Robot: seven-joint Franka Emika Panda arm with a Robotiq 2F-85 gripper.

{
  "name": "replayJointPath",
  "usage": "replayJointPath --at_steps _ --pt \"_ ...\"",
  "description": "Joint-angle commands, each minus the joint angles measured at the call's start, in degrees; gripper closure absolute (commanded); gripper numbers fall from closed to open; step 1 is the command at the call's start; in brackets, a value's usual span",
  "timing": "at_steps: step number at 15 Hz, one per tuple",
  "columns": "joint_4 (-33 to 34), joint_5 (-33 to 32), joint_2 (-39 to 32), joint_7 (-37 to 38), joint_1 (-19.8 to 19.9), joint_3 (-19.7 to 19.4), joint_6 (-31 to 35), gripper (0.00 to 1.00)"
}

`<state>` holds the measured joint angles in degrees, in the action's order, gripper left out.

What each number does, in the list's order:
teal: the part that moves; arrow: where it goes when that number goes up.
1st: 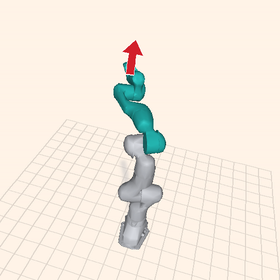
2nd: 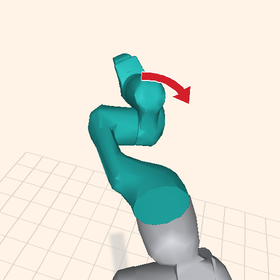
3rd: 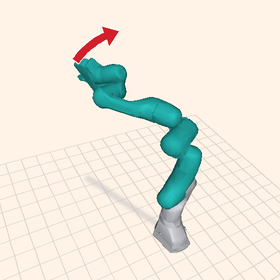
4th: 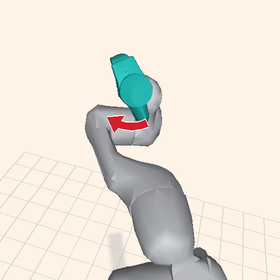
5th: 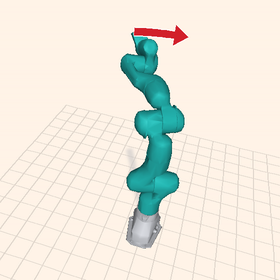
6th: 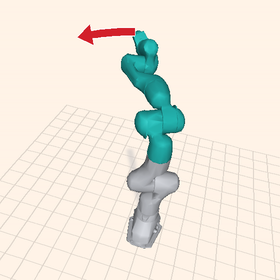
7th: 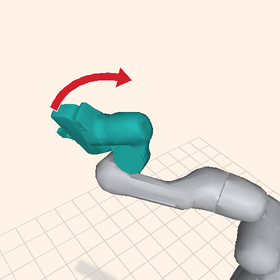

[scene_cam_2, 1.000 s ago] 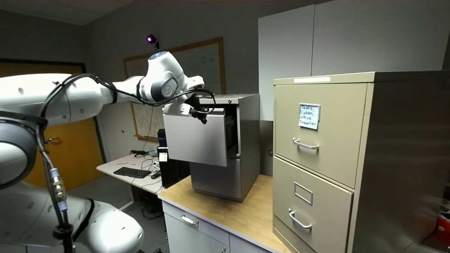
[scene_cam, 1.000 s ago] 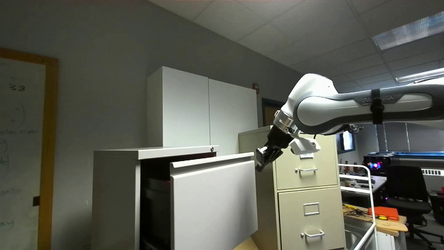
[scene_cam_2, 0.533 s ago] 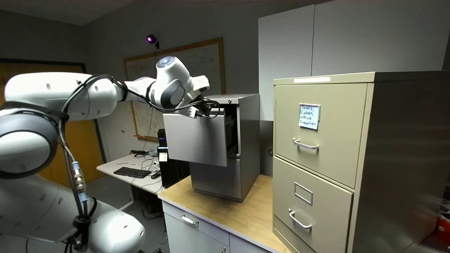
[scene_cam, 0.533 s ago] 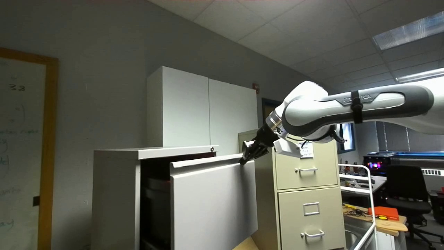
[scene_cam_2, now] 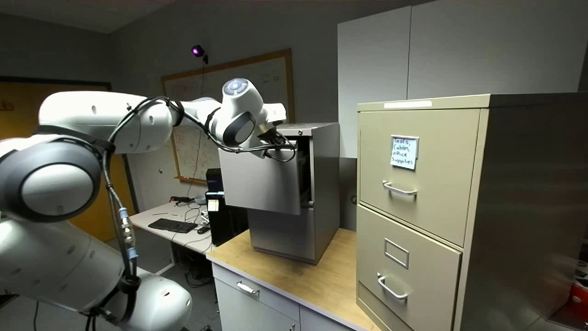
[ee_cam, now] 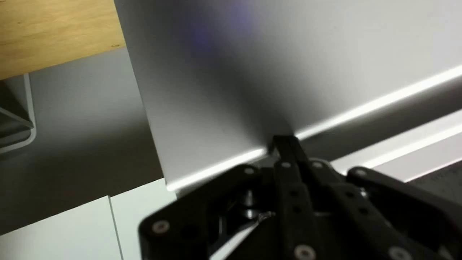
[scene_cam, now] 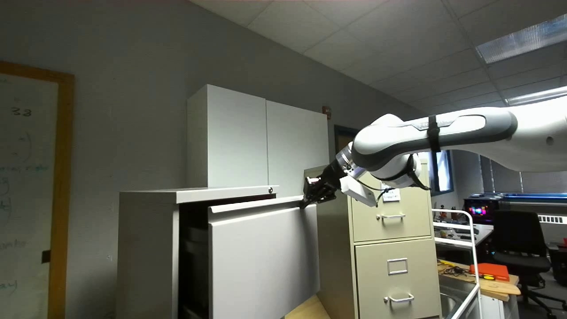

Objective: Close the top drawer of the white file cabinet

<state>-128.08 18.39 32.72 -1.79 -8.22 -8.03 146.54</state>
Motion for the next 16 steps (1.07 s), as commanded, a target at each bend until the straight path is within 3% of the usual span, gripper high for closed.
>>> replayJointPath --at_steps 1,9,16 --pt "6.0 4.3 -6.5 -2.5 -1.7 -2.3 1.4 0.98" --pt "17.0 11.9 -18.6 -6.0 -2.3 -3.0 0.0 0.98" --pt "25.4 19.9 -26.9 -9.2 0.9 -1.8 -1.6 0.98"
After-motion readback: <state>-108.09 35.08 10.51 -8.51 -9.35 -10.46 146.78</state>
